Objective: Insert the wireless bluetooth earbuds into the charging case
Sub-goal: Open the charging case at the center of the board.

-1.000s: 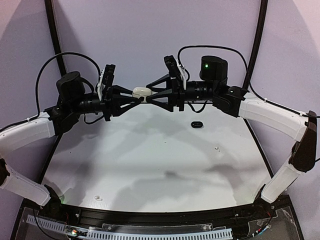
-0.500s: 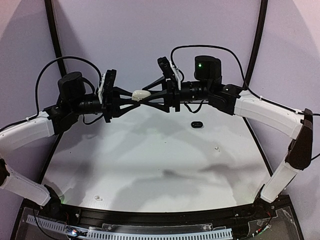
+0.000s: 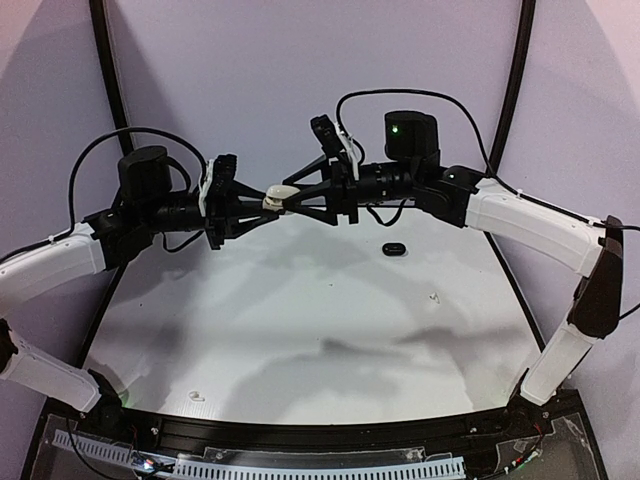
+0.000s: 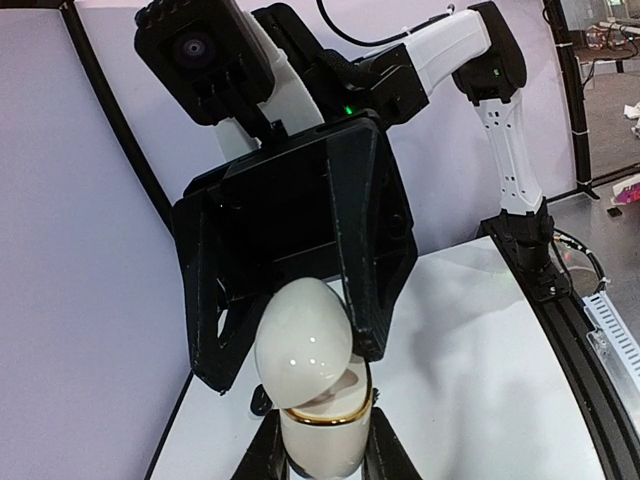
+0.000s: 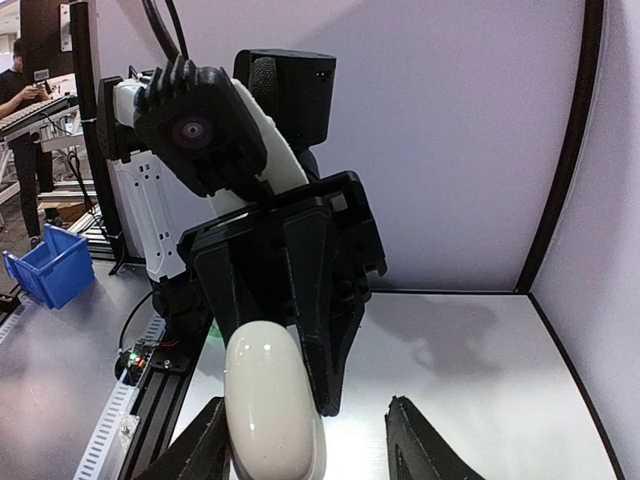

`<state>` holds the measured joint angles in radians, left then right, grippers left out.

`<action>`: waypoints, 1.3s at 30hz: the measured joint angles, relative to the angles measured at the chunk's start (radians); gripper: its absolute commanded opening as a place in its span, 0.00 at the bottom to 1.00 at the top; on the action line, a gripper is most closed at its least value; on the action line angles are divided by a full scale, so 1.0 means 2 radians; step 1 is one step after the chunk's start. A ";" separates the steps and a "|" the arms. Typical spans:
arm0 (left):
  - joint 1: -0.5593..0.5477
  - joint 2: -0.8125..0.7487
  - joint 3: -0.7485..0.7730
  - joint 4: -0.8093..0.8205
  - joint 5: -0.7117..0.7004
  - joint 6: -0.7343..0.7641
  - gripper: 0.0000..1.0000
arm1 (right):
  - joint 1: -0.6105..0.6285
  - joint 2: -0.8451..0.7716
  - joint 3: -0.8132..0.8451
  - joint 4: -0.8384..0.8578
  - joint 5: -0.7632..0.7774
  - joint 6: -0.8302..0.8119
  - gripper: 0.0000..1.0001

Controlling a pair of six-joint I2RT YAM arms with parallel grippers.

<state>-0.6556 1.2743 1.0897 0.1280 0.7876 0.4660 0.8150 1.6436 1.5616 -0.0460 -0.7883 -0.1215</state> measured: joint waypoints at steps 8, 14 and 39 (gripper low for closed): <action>0.000 -0.001 0.000 -0.010 -0.002 0.019 0.01 | 0.000 0.001 0.000 -0.004 -0.002 0.004 0.50; -0.007 -0.002 0.000 -0.034 0.011 0.037 0.01 | -0.013 0.005 0.012 0.003 0.004 0.013 0.49; -0.008 0.009 -0.035 0.052 0.033 -0.156 0.01 | -0.020 0.010 0.012 0.034 -0.023 0.047 0.72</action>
<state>-0.6724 1.2922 1.0199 0.2317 0.8543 0.1535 0.7742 1.6646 1.5856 0.0212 -0.8337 -0.0269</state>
